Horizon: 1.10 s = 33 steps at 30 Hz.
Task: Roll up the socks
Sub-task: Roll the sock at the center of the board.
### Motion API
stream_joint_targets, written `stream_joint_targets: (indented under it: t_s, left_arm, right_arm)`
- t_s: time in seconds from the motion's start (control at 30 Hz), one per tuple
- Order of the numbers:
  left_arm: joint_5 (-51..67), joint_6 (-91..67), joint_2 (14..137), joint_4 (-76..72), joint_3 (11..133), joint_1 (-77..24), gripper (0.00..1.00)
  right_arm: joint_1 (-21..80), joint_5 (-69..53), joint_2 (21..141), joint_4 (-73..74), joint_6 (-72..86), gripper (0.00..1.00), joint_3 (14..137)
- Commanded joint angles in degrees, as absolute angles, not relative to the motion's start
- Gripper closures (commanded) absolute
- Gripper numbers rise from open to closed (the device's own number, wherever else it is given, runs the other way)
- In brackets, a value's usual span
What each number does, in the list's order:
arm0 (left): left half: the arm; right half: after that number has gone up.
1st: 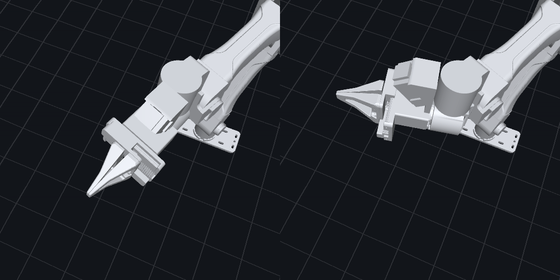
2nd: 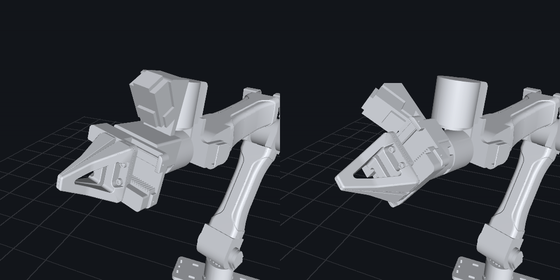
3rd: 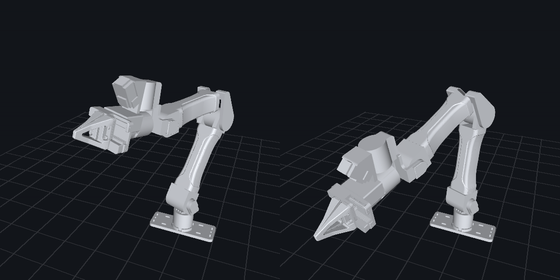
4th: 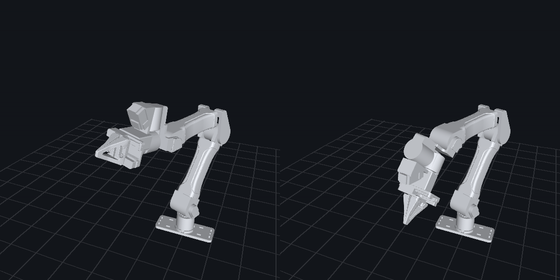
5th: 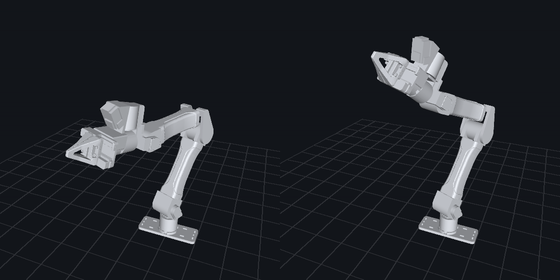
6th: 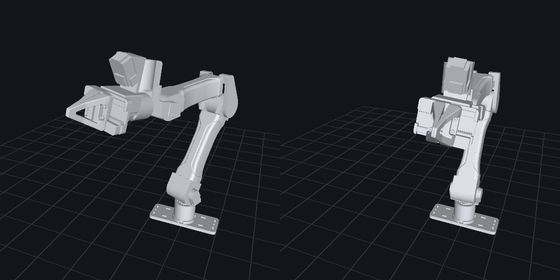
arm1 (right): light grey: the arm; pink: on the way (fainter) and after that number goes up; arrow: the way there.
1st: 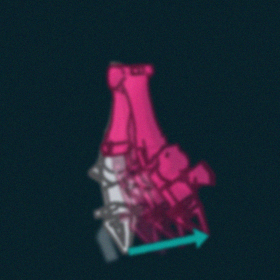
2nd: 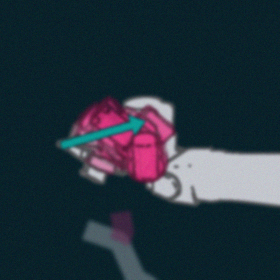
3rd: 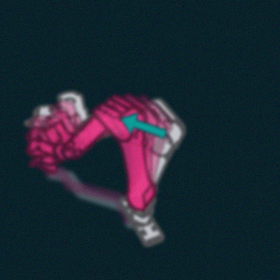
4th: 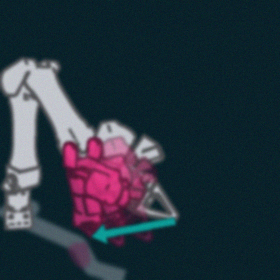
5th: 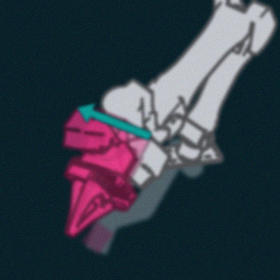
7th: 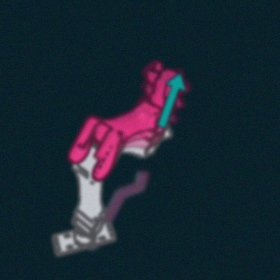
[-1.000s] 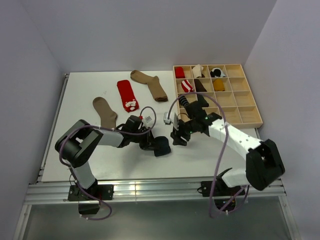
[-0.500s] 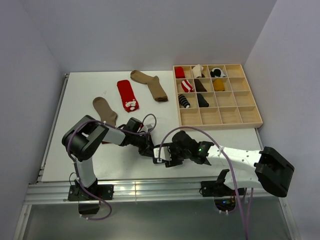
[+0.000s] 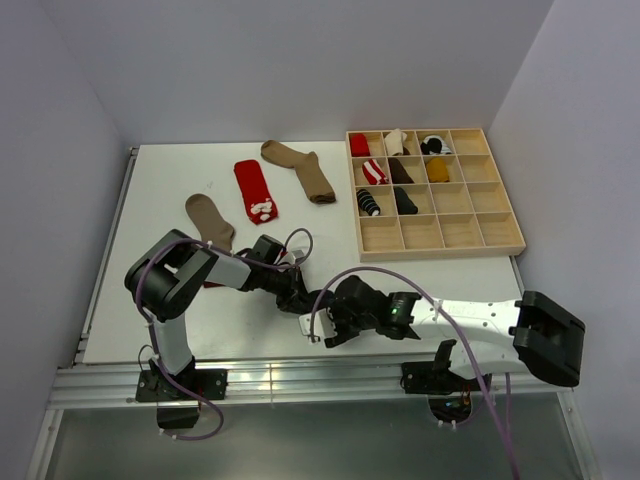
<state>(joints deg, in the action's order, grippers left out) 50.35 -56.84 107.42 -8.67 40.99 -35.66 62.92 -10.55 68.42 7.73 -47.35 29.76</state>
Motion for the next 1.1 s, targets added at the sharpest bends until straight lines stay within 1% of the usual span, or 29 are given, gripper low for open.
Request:
stream_joint_targets:
  t_s: [0.0,0.27,0.33,0.43,0.47,0.5,0.57,0.73,0.77,0.8,0.93,0.97,1.03,1.07]
  left_arm:
    - [41.5,-55.0,111.2,-0.5,39.2,-35.4,1.0]
    - [41.9,-55.4,110.3,-1.0,39.3,-35.5,1.0]
    - [42.0,-55.6,110.0,-1.3,39.0,-35.4,0.99]
    - [42.1,-56.5,108.6,-2.7,38.2,-35.4,0.96]
    - [41.2,-56.5,108.0,-3.0,38.1,-35.4,0.93]
    - [40.4,-56.5,107.4,-2.8,38.0,-35.4,0.91]
    - [37.9,-56.7,105.0,-2.9,37.7,-35.3,0.86]
    - [33.0,-58.6,99.1,-4.9,36.2,-35.2,0.8]
    - [32.1,-58.9,98.4,-5.4,35.9,-35.2,0.76]
    - [30.9,-59.0,97.6,-5.5,35.3,-35.2,0.73]
    - [25.2,-58.8,93.2,-6.8,33.6,-35.2,0.71]
    - [23.7,-58.7,92.2,-7.3,33.1,-35.2,0.69]
    - [21.2,-58.3,88.7,-7.6,31.5,-35.2,0.68]
    - [18.2,-58.1,87.3,-7.9,30.8,-35.2,0.64]
  right_arm:
    - [63.6,-10.0,70.1,8.1,-46.4,0.45,32.0]
    - [63.8,-9.0,76.3,8.1,-45.4,0.55,34.5]
    - [63.5,-9.1,77.3,8.3,-45.0,0.6,35.2]
    - [61.0,-11.5,78.5,11.1,-44.5,0.65,37.1]
    - [60.3,-14.1,78.7,12.6,-44.3,0.67,38.0]
    - [59.2,-15.9,79.7,16.2,-44.1,0.68,40.6]
    - [55.6,-19.9,81.6,20.8,-44.3,0.69,43.8]
    - [47.9,-30.7,90.6,37.2,-46.8,0.69,56.0]
    - [45.9,-32.2,92.1,39.3,-47.1,0.69,57.6]
    - [45.1,-33.6,95.3,43.1,-48.2,0.69,60.4]
    - [42.7,-36.8,102.6,50.3,-50.1,0.69,66.3]
    - [42.4,-37.2,104.0,51.7,-50.3,0.69,67.4]
    - [41.4,-38.3,107.7,54.8,-50.8,0.69,70.6]
    - [41.1,-38.6,108.7,55.7,-51.0,0.69,71.5]
